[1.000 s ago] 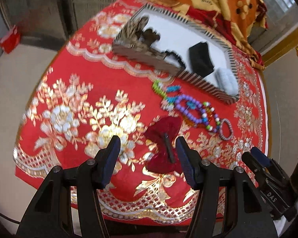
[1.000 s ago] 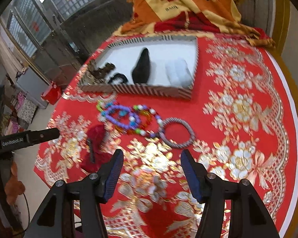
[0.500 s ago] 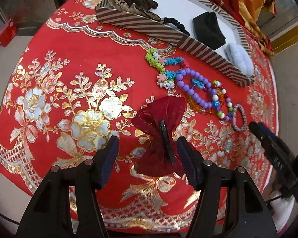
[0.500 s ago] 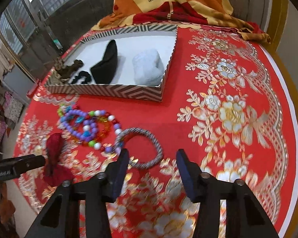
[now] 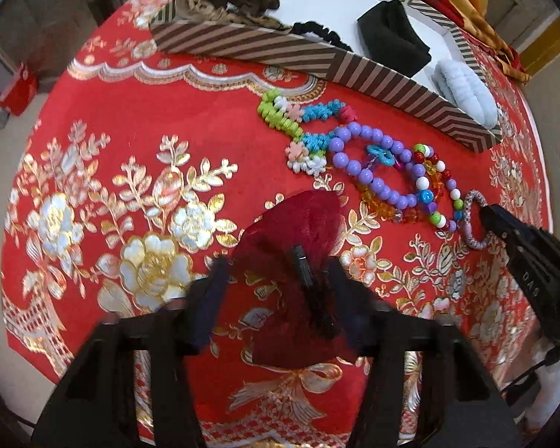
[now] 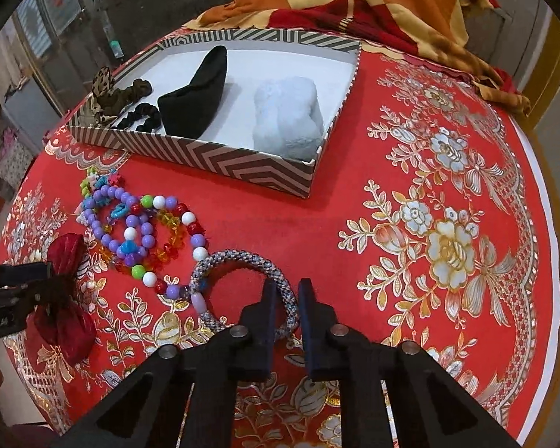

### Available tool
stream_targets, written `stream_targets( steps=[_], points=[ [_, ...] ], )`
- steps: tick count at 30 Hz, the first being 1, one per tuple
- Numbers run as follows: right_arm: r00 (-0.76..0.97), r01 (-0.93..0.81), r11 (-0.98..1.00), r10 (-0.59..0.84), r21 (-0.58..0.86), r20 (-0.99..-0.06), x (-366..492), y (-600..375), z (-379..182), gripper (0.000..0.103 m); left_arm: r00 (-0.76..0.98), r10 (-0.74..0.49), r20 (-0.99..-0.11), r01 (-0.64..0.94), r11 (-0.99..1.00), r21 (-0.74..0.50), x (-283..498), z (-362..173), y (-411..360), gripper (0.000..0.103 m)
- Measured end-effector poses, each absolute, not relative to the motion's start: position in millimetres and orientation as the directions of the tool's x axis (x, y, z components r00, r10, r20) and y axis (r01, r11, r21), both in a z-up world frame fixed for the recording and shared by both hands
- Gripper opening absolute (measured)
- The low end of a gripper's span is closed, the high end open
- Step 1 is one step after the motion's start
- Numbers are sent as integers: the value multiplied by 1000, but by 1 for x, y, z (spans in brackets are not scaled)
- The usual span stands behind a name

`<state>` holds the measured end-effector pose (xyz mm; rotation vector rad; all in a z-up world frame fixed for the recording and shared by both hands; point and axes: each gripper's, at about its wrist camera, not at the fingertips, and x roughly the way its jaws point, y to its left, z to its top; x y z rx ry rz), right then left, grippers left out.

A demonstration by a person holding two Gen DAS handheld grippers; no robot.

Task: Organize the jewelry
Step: 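Grasp the red bow with the left tool while the right tool grasps the grey beaded bangle, then carry the red bow and grey bangle over the white tray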

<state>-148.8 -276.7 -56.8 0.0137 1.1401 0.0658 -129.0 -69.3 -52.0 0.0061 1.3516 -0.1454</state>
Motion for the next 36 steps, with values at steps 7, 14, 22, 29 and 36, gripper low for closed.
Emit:
stream_targets(
  steps=[7,14,22,29,36],
  points=[
    [455,-38,994,110,104,-884,-161,-279,-36,7,186,-196,-963,104,978,-179,-123,-42,-61,17],
    [507,-48,989,146,142,-850,-165,-278,-5,7,253,-217,-943,95,975,-198,-113,-6,-44,16],
    [556,-49,984,170,172,-813,-148,-272,25,7,329,-225,-917,130,973,-192,-104,36,-32,16],
    [564,-52,984,168,168,-809,-121,-263,34,7,377,-202,-904,171,974,-146,-71,55,-43,16],
    [570,-41,985,158,165,-806,-95,-260,39,7,408,-186,-894,203,973,-110,-40,64,-48,16]
  ],
)
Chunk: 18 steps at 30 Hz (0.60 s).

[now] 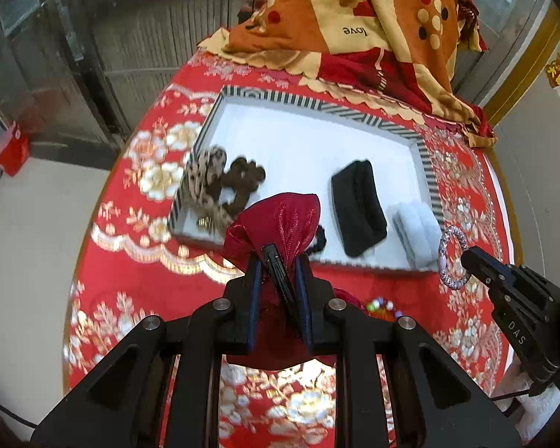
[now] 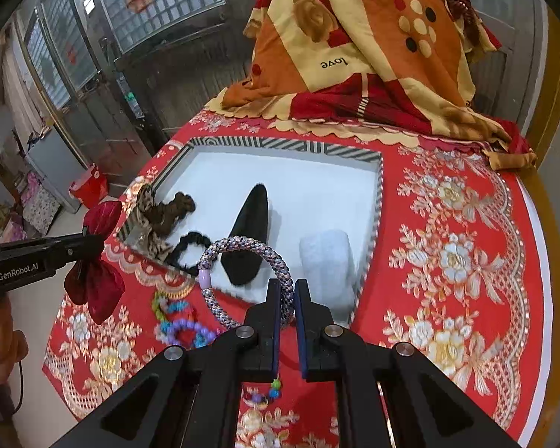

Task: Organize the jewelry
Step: 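Carry the red bow and grey bangle over the white tray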

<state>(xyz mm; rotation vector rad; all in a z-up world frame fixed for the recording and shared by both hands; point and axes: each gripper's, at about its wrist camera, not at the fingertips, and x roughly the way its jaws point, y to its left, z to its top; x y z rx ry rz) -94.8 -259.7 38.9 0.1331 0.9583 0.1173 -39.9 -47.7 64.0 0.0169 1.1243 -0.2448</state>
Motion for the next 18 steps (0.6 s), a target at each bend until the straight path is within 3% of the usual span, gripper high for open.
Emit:
stream_targets(
  steps=[18],
  points=[
    [554,30,988,110,151,-825,-25,-265,31,7,381,-176,-908,246,966,-84,41,49,-57,16]
  ],
)
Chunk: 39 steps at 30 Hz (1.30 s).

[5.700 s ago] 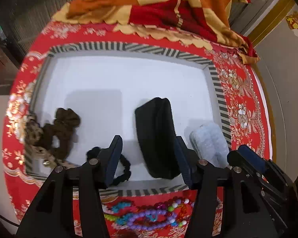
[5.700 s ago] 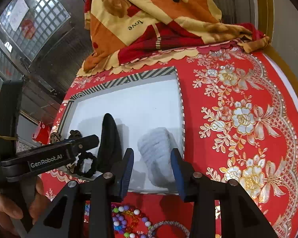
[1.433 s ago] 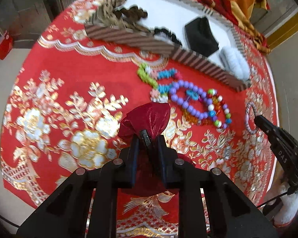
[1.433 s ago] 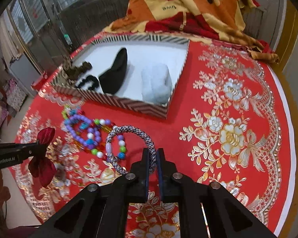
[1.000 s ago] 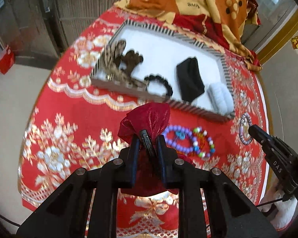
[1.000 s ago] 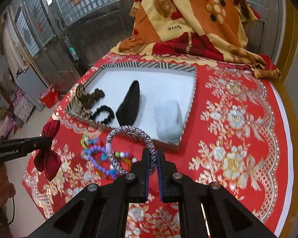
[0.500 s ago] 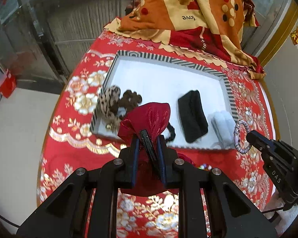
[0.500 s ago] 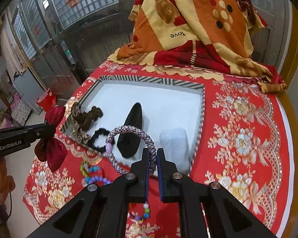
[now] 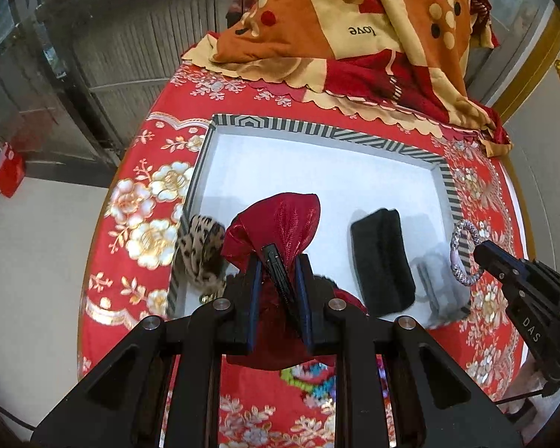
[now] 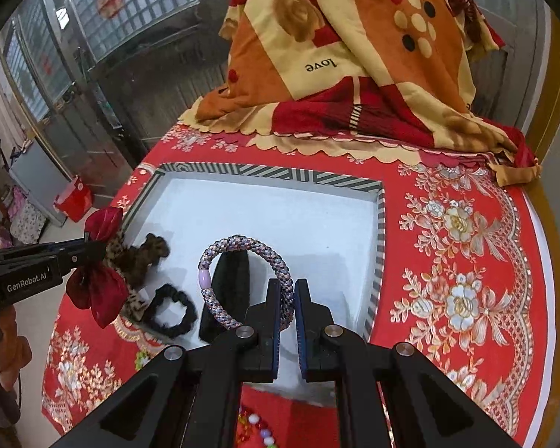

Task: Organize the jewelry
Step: 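Carry the red bow and grey bangle over the white tray, then lower both items into the tray and open both tools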

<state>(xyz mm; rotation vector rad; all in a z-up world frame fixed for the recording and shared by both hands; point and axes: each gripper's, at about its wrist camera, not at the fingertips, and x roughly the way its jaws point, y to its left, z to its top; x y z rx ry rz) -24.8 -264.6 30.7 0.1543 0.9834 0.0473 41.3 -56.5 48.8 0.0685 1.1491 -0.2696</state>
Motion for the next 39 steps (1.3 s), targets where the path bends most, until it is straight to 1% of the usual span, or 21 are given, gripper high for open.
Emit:
stream_targets(
  steps=[11,24,29,32,34,36,37,39],
  points=[
    [494,63,988,91,140,-865,14,-276,2,7,321,-185,-929,261,960,-101,84,20,-79,17],
    [423,65,990,83,122,-902,47,-280,-34,7,263,-147,-954,247,966,-81,115,-20,-89,17],
    [424,80,984,113,161,-899,48,-282,-34,7,260,-146,-955,243,967,-81,115,-24,-90,17],
    [420,84,983,112,161,-901,47,-281,-34,9,267,-145,-953,242,967,-79,115,-24,-90,22],
    [420,88,982,114,165,-900,46,-281,-33,13,270,-142,-952,234,969,-78,113,-23,-89,30],
    [428,93,980,122,178,-895,43,-282,-31,26,271,-150,-951,227,970,-88,112,-22,-88,40],
    [432,96,978,127,185,-893,41,-282,-29,28,274,-152,-950,226,970,-90,111,-20,-88,41],
    [441,97,977,129,190,-888,38,-282,-25,28,287,-148,-947,230,970,-82,108,-15,-89,51]
  ],
)
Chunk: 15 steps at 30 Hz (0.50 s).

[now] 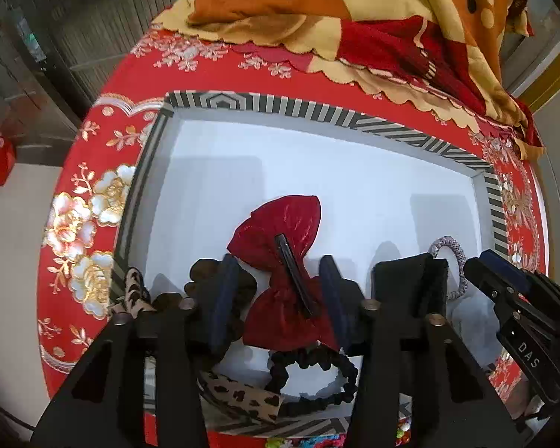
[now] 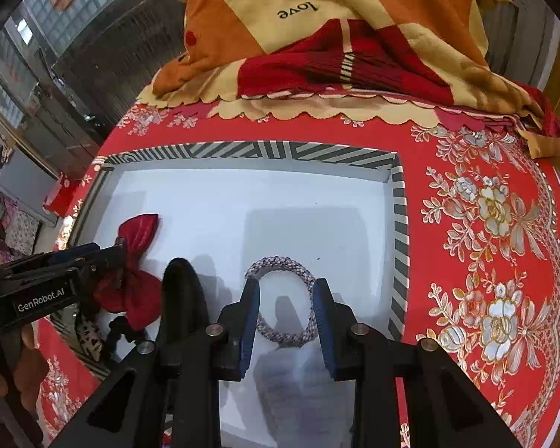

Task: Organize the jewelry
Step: 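Lower both items into the tray and open both tools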

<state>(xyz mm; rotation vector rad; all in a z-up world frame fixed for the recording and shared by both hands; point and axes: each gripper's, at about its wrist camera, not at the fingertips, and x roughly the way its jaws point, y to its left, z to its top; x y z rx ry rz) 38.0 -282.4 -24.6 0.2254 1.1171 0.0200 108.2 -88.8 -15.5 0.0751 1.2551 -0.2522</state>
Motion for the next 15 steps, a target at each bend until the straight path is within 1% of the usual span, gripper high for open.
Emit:
stream_targets(
  steps=[2,5,10,15],
  points=[
    [450,96,977,127,189,-884,34,-282,-19,28,305,-150,-941,232,969,-79,105,-8,-89,56],
    [470,96,975,132,199,-873,24,-281,-9,28,325,-160,-932,235,968,-84,99,3,-88,58],
    [501,86,975,134,203,-855,2,-276,10,29,363,-169,-916,246,966,-80,81,25,-85,59],
    [527,79,974,139,211,-838,-25,-269,24,35,403,-168,-900,257,964,-65,51,46,-81,59]
  ],
)
